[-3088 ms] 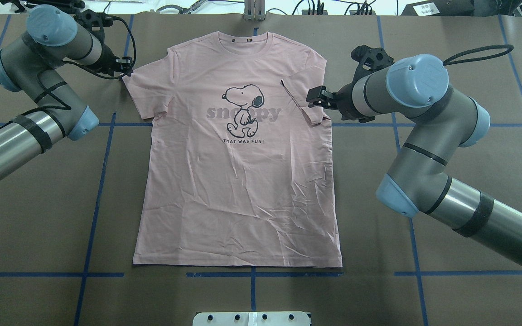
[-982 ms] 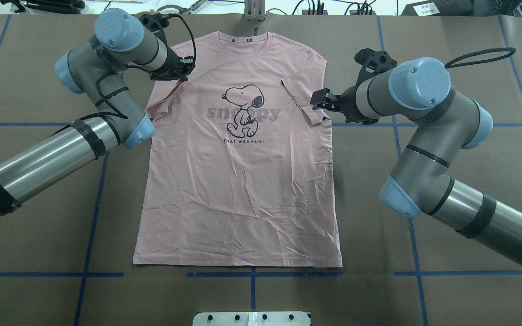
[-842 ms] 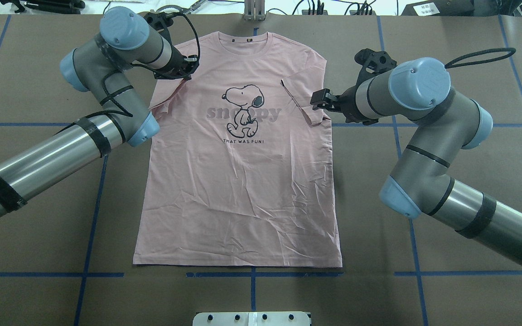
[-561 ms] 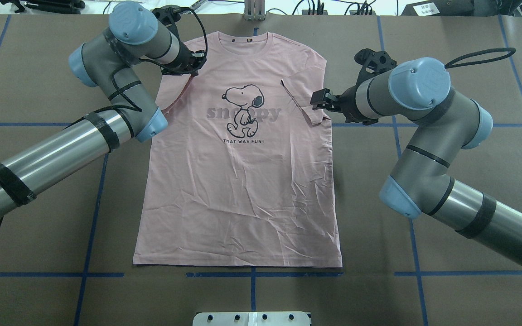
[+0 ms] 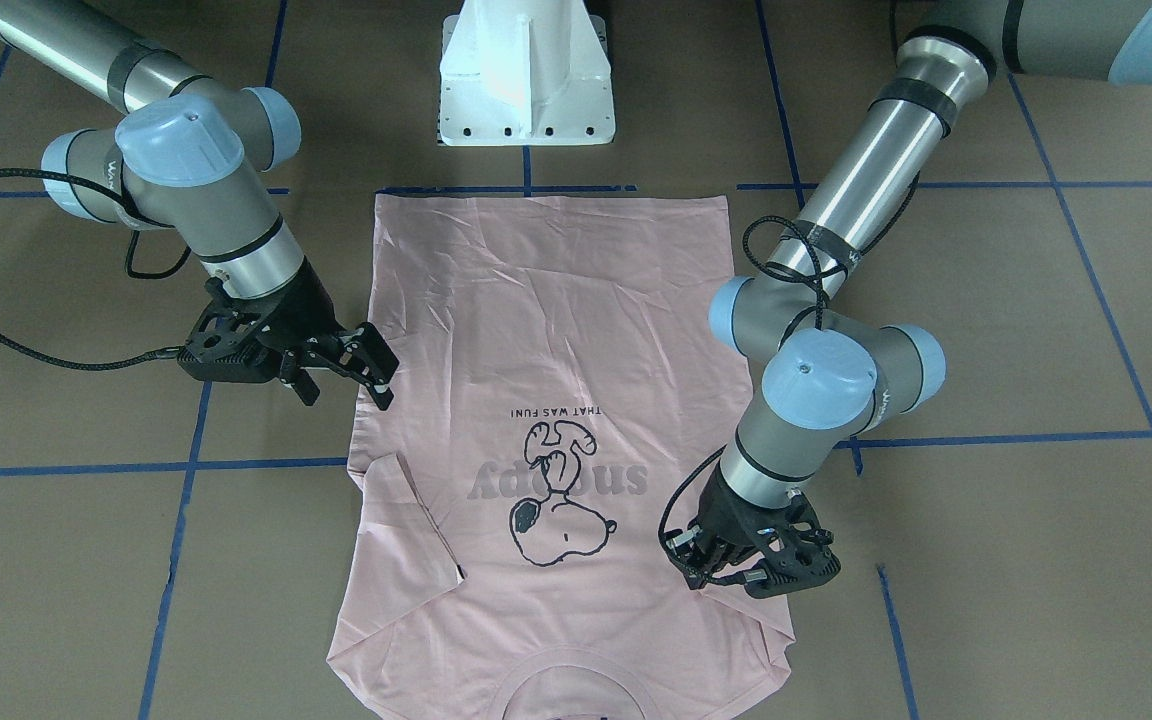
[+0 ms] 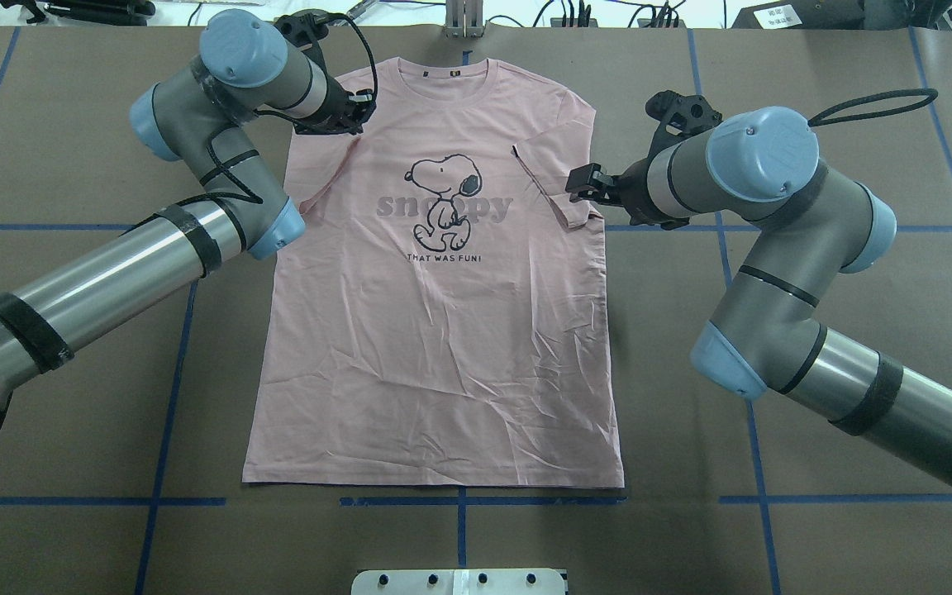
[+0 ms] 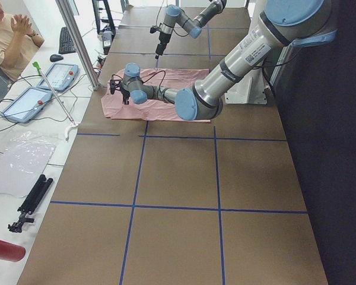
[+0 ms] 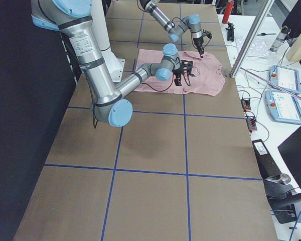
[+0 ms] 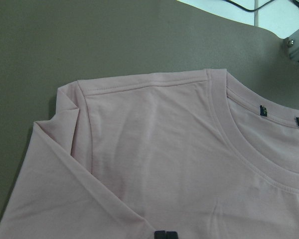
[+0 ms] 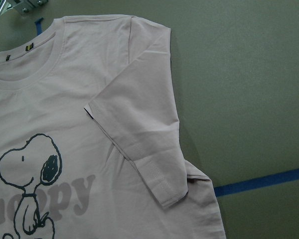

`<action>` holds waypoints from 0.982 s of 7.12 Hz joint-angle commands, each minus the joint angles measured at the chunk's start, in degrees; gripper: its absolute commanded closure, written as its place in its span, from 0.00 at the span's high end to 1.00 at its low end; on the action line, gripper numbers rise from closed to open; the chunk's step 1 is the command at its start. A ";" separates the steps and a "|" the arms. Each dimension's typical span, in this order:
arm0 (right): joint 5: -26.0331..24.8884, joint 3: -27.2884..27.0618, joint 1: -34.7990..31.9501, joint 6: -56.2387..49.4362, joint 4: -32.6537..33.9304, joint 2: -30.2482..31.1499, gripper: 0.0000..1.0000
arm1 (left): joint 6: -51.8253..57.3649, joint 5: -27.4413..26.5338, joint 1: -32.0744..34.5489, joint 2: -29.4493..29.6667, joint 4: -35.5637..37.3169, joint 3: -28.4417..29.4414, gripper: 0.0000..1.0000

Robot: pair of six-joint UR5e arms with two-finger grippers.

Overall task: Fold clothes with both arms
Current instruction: 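Grasp the sleeve with the left gripper and fold it inward over the shirt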

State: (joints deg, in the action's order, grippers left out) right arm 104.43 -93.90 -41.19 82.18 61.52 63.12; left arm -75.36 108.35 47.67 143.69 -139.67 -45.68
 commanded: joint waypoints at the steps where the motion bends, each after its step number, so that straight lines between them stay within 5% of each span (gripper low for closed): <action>1: -0.10 -0.14 -0.03 0.00 0.00 -0.01 1.00 | -1.87 0.02 -0.03 -1.21 -0.08 -3.94 0.58; 3: -0.28 -0.84 0.93 0.87 0.09 -0.10 1.00 | -5.57 1.59 -2.29 -11.80 0.71 -21.21 0.59; 5: -0.36 -8.45 6.71 14.94 4.00 0.95 0.98 | -6.99 1.78 -4.41 -18.24 1.42 -30.22 0.62; 6: -2.54 -14.24 11.87 16.16 13.01 0.95 0.98 | -6.99 2.39 -4.60 -20.27 1.51 -32.87 0.62; 7: -10.57 -20.91 19.93 18.09 24.58 1.04 0.99 | -7.16 4.48 -4.60 -22.47 1.51 -34.90 0.62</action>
State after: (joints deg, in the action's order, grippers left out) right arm 100.75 -107.10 -29.61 97.17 73.80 64.04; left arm -82.31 111.03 43.30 124.14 -138.25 -77.43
